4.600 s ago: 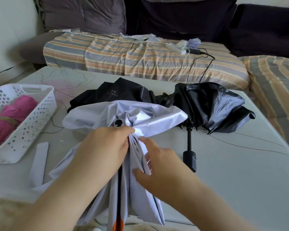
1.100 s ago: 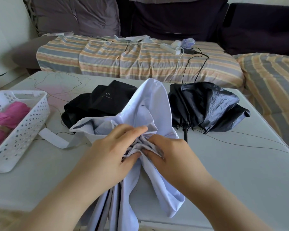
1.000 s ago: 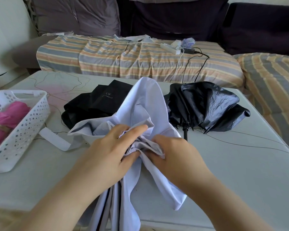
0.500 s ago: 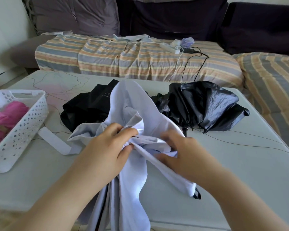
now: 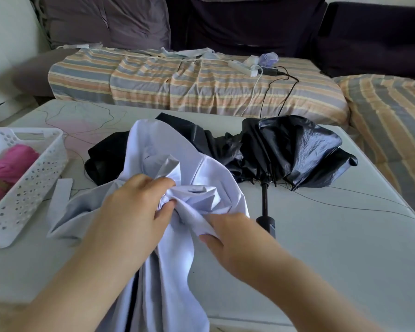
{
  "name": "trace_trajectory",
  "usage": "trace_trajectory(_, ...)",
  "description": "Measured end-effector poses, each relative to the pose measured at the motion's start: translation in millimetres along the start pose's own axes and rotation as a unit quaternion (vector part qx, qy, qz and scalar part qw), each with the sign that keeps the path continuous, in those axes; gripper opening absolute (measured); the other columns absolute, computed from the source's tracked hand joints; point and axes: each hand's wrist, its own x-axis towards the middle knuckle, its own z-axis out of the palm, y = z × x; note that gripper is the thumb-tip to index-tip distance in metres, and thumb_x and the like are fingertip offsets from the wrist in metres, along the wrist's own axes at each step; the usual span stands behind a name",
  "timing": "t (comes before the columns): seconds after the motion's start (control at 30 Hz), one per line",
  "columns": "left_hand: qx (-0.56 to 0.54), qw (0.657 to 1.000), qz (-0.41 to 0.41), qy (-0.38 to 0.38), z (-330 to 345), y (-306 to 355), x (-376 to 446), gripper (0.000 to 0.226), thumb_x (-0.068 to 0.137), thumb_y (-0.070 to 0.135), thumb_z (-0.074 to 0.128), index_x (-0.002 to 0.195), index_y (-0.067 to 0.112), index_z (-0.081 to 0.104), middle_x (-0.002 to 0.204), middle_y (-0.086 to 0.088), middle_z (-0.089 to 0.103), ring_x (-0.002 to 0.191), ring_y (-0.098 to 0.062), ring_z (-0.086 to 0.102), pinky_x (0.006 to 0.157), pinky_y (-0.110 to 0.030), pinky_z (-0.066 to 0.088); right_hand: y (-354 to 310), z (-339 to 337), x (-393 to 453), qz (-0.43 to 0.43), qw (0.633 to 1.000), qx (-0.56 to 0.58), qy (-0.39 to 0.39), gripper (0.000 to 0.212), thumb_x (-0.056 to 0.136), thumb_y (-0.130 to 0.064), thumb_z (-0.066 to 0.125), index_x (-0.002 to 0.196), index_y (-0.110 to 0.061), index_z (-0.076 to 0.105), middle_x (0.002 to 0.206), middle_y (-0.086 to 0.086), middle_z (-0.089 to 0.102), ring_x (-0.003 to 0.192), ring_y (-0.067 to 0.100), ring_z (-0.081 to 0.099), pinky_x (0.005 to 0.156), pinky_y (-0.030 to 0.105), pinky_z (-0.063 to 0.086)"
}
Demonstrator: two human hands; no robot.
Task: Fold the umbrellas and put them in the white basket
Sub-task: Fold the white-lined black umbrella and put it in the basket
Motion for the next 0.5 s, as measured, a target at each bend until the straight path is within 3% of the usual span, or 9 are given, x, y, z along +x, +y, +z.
trace_trajectory(0.03, -0.003, 1.000, -0.003, 0.004, 0, -2, 0, 0.024, 0.066, 0.017, 0.061, 0.086, 0.009, 0.071, 0.064, -0.008, 0.061, 0.047, -0.030, 0.058, 0.043, -0.031, 0.046, 0, 2, 0, -0.007, 0.999, -0.018, -0.039, 0.024, 0.100, -0.030, 0.042, 0.076, -0.025, 0.039, 0.065, -0.009, 0.039, 0.062, 0.015, 0.042, 0.047, 0.018, 0.024)
trace_trajectory(0.1, -0.012, 1.000, 0.003, 0.005, -2, -6, -2, 0.027, 0.072, 0.023, 0.052, 0.088, 0.011, 0.070, 0.064, -0.007, 0.060, 0.047, -0.030, 0.058, 0.043, -0.030, 0.045, 0, -6, -2, -0.001, 0.997, 0.042, -0.061, 0.027, 0.096, -0.037, 0.050, 0.072, -0.025, 0.047, 0.068, -0.010, 0.048, 0.064, 0.009, 0.049, 0.054, 0.018, 0.035)
trace_trajectory(0.13, -0.018, 1.000, 0.012, 0.003, -2, -7, -3, 0.028, 0.072, 0.026, 0.050, 0.090, 0.015, 0.068, 0.066, -0.007, 0.061, 0.047, -0.029, 0.058, 0.043, -0.029, 0.045, -2, -12, -4, -0.002, 0.995, 0.101, -0.015, 0.024, 0.090, -0.043, 0.057, 0.074, -0.026, 0.054, 0.070, -0.010, 0.055, 0.069, 0.007, 0.054, 0.060, 0.018, 0.042)
trace_trajectory(0.23, -0.042, 0.998, 0.039, -0.016, -3, -6, -6, 0.021, 0.074, 0.026, 0.054, 0.094, 0.025, 0.054, 0.071, -0.003, 0.058, 0.048, -0.026, 0.057, 0.039, -0.029, 0.043, 11, -28, 2, -0.007, 0.943, 0.186, 0.275, 0.018, 0.085, -0.040, 0.060, 0.082, -0.022, 0.062, 0.076, -0.009, 0.061, 0.078, 0.005, 0.057, 0.068, 0.013, 0.043)
trace_trajectory(0.27, -0.043, 0.998, 0.047, -0.024, -4, -4, -8, 0.021, 0.075, 0.028, 0.049, 0.096, 0.026, 0.052, 0.073, -0.003, 0.058, 0.047, -0.024, 0.056, 0.037, -0.029, 0.041, 17, -30, 7, 0.020, 0.933, 0.190, 0.306, 0.014, 0.088, -0.035, 0.060, 0.091, -0.022, 0.062, 0.084, -0.011, 0.061, 0.083, 0.002, 0.056, 0.071, 0.009, 0.041)
trace_trajectory(0.33, -0.040, 0.997, 0.058, -0.039, -5, 0, -11, 0.025, 0.075, 0.030, 0.042, 0.098, 0.027, 0.050, 0.078, -0.002, 0.058, 0.046, -0.022, 0.056, 0.034, -0.029, 0.040, 28, -29, 15, 0.093, 0.942, 0.193, 0.257, 0.023, 0.090, -0.032, 0.062, 0.111, -0.026, 0.059, 0.098, -0.016, 0.060, 0.092, -0.008, 0.053, 0.074, 0.002, 0.038)
trace_trajectory(0.37, -0.040, 0.996, 0.061, -0.043, -4, 3, -13, 0.027, 0.075, 0.031, 0.041, 0.100, 0.027, 0.050, 0.081, 0.000, 0.057, 0.046, -0.022, 0.057, 0.034, -0.028, 0.039, 30, -26, 19, 0.112, 0.949, 0.203, 0.213, 0.024, 0.088, -0.032, 0.064, 0.111, -0.027, 0.061, 0.098, -0.019, 0.061, 0.090, -0.010, 0.054, 0.073, 0.002, 0.039)
trace_trajectory(0.43, -0.036, 0.996, 0.071, -0.045, -3, 6, -16, 0.030, 0.074, 0.031, 0.042, 0.102, 0.028, 0.051, 0.087, 0.004, 0.053, 0.049, -0.020, 0.057, 0.035, -0.026, 0.039, 27, -22, 24, 0.096, 0.953, 0.221, 0.181, 0.004, 0.086, -0.030, 0.068, 0.090, -0.028, 0.067, 0.079, -0.022, 0.064, 0.076, -0.009, 0.057, 0.067, 0.006, 0.039)
trace_trajectory(0.5, -0.030, 0.996, 0.069, -0.047, -3, 7, -18, 0.034, 0.075, 0.032, 0.042, 0.107, 0.028, 0.051, 0.090, 0.006, 0.049, 0.050, -0.020, 0.058, 0.036, -0.026, 0.041, 17, -21, 24, 0.047, 0.955, 0.225, 0.188, 0.025, 0.083, -0.024, 0.073, 0.066, -0.034, 0.058, 0.061, -0.025, 0.059, 0.065, -0.006, 0.054, 0.062, 0.007, 0.038)
